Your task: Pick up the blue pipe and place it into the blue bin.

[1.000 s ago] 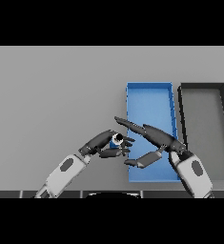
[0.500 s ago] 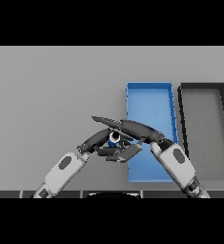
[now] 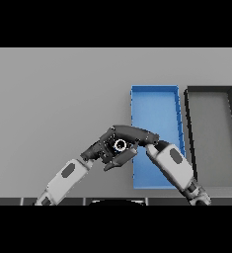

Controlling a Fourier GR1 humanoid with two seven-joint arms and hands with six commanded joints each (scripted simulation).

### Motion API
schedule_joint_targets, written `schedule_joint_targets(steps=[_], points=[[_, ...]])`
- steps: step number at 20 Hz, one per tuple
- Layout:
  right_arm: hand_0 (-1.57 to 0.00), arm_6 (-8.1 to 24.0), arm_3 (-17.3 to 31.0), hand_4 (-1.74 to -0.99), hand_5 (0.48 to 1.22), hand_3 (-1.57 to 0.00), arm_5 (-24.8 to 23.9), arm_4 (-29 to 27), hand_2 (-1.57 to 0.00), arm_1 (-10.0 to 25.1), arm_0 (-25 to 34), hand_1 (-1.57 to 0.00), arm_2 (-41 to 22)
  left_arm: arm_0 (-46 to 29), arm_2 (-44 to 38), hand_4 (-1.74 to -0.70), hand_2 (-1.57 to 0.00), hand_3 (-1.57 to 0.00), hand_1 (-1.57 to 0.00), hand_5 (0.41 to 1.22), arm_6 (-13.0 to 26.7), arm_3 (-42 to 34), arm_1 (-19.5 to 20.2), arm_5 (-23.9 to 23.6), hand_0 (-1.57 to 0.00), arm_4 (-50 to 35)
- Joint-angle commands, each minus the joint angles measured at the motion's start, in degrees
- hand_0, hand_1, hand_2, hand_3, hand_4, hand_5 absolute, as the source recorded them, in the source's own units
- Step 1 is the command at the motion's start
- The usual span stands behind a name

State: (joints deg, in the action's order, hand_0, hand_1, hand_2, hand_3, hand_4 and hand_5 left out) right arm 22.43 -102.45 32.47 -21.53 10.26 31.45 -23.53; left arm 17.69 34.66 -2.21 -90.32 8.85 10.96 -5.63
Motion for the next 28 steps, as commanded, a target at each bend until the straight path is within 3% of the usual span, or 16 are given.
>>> schedule_joint_targets(steps=[1, 3, 5, 8, 10, 11, 12, 13, 15, 17, 18, 23, 28], points=[[-1.21, 0.5, 0.5, -1.492, 0.706, -1.10, -0.6, -0.4, -1.22, -0.2, 0.3, -1.22, 0.1, -0.1, -0.4, -1.69, -1.20, -0.52, -1.21, 1.203, -0.3, 0.3, -0.4, 0.2, -1.22, -0.8], [-1.34, -1.2, 0.4, -1.464, 0.891, -1.27, -1.1, 0.5, -1.35, -0.9, -0.1, -1.35, -0.1, -1.5, -0.3, -1.71, -1.33, -0.53, -1.34, 1.209, -0.3, -0.4, -1.2, 0.4, -1.35, -2.0], [-1.42, -3.9, -0.3, -1.456, 1.010, -1.38, -1.4, 3.6, -1.43, -0.9, -1.2, -1.43, -0.7, -1.5, -0.5, -1.72, -1.42, -0.59, -1.42, 1.214, 0.6, -0.7, -0.8, 0.0, -1.43, -1.6], [-1.50, -4.4, -0.6, -1.469, 1.113, -1.47, -0.6, 6.4, -1.50, -1.8, -1.4, -1.50, -0.9, -0.1, -0.2, -1.73, -1.49, -0.53, -1.45, 1.217, 0.0, -0.2, 0.3, -0.6, -1.50, -0.9], [-1.52, -3.4, -1.7, -1.473, 1.152, -1.51, -0.6, 4.5, -1.52, -2.4, -2.4, -1.52, -0.6, 0.4, -0.1, -1.73, -1.52, -0.51, -1.36, 1.219, -0.7, -0.7, 1.3, -0.2, -1.50, -0.7], [-1.53, -3.0, -1.7, -1.474, 1.166, -1.52, -0.2, 3.6, -1.53, -2.2, -2.6, -1.53, -0.1, 0.5, 0.1, -1.64, -1.35, -0.53, -1.22, 1.219, -1.6, -0.2, 1.5, 0.4, -1.43, -0.3], [-1.54, -2.1, -1.8, -1.477, 1.177, -1.53, -0.1, 3.1, -1.54, -2.5, -2.4, -1.54, 0.1, 0.7, 0.4, -1.54, -1.24, -0.52, -1.19, 1.219, -2.3, -0.4, 2.1, 1.3, -1.41, 0.2], [-1.55, -3.3, -2.4, -1.478, 1.186, -1.54, 0.5, 3.8, -1.55, -2.3, -2.9, -1.55, 0.0, 1.5, 0.3, -1.44, -1.02, -0.42, -1.00, 1.220, -1.3, 0.1, 2.1, 2.4, -1.22, 0.1], [-1.56, -2.5, -2.1, -1.481, 1.198, -1.55, 0.7, 4.8, -1.56, -3.4, -2.9, -1.56, 0.0, 1.8, 0.3, -1.25, -0.65, -0.27, -0.64, 1.220, -1.4, 1.1, 1.9, 4.9, -0.78, 0.8], [-1.56, -3.2, -2.8, -1.482, 1.206, -1.56, 1.3, 4.6, -1.56, -3.2, -4.2, -1.56, 0.2, 1.0, 0.2, -1.11, -0.42, -0.17, -0.41, 1.184, -0.8, 0.9, 1.8, 6.3, -0.50, 2.3], [-1.56, -3.1, -2.9, -1.483, 1.209, -1.56, 0.9, 4.4, -1.56, -3.6, -3.9, -1.56, 0.5, 0.6, -0.4, -1.05, -0.33, -0.14, -0.33, 1.118, -1.3, 0.3, 2.2, 7.0, -0.40, 2.9], [-1.57, -2.7, -3.0, -1.484, 1.217, -1.57, 0.8, 3.5, -1.57, -4.5, -3.6, -1.57, 1.3, 0.5, -1.0, -0.85, -0.11, -0.04, -0.11, 0.794, 0.8, 0.6, 1.3, 5.0, -0.13, 5.8], [-1.57, -3.9, -3.7, -1.487, 1.220, -1.57, 0.3, 4.7, -1.57, -4.7, -3.9, -1.57, 1.5, -0.5, -1.7, -0.84, -0.04, -0.01, -0.03, 0.636, 0.8, 0.9, 1.2, 4.4, -0.04, 5.2]])
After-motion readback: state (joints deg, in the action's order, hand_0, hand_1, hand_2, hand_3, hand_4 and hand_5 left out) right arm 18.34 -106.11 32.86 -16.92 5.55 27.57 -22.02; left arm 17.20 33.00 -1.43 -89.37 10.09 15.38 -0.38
